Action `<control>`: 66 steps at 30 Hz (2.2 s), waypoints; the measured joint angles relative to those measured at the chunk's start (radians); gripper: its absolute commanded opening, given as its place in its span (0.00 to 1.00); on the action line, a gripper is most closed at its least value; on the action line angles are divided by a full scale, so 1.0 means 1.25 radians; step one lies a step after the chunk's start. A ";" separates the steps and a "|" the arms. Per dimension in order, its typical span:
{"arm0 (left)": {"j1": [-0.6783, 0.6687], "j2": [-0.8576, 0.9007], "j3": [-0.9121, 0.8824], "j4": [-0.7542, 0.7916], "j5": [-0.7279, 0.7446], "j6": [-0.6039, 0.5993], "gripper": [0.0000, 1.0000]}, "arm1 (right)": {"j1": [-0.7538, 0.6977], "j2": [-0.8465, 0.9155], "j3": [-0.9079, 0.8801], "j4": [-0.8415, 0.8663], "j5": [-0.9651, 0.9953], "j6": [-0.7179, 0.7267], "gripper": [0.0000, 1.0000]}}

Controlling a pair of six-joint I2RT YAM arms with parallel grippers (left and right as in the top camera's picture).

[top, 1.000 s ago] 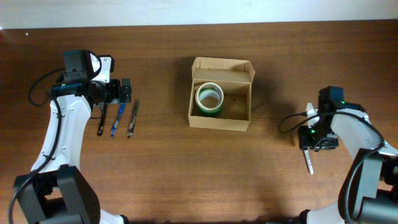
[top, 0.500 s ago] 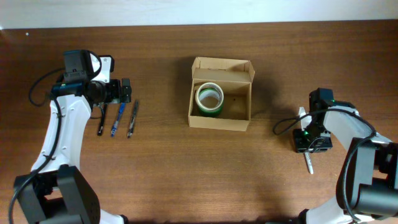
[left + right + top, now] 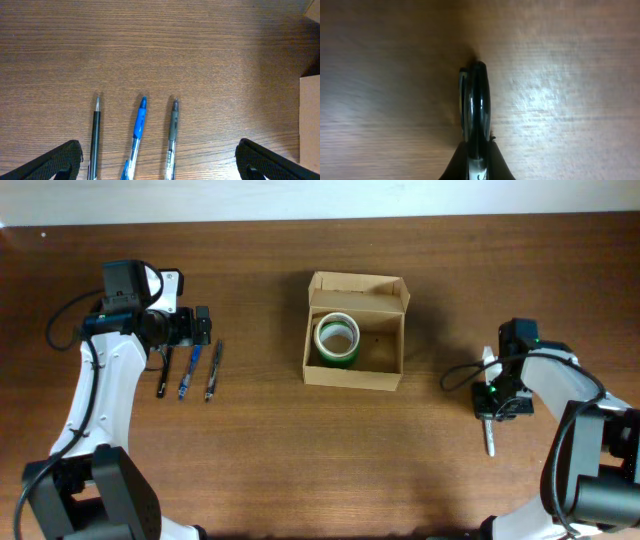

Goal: Pack container
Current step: 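Lower the black marker into the box and release it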

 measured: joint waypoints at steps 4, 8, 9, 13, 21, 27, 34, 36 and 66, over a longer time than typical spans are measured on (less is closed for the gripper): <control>0.000 0.000 0.000 0.001 0.001 0.000 0.99 | 0.004 0.014 0.190 -0.096 -0.096 0.017 0.04; 0.000 0.000 0.000 0.000 0.000 0.000 0.99 | 0.056 0.017 0.488 -0.212 -0.139 0.024 0.04; 0.000 0.000 0.000 0.001 0.000 0.000 0.99 | 0.074 0.016 0.542 -0.235 -0.141 0.024 0.04; 0.000 0.000 0.000 0.000 0.000 0.000 0.99 | 0.246 0.007 0.806 -0.317 -0.156 0.003 0.04; 0.000 0.000 0.000 0.000 0.000 0.000 0.99 | 0.540 0.044 0.840 -0.360 -0.089 -0.243 0.04; 0.000 0.000 0.000 0.000 0.000 0.000 0.99 | 0.569 0.121 0.840 -0.365 -0.078 -0.462 0.04; 0.000 0.000 0.000 0.000 0.000 0.000 0.99 | 0.569 0.224 0.841 -0.405 -0.096 -0.582 0.04; 0.000 0.000 0.000 0.000 0.000 0.000 0.99 | 0.569 0.265 0.841 -0.432 -0.103 -0.598 0.04; 0.000 0.000 0.000 0.000 0.000 0.000 0.99 | 0.569 0.358 0.836 -0.373 -0.151 -0.520 0.27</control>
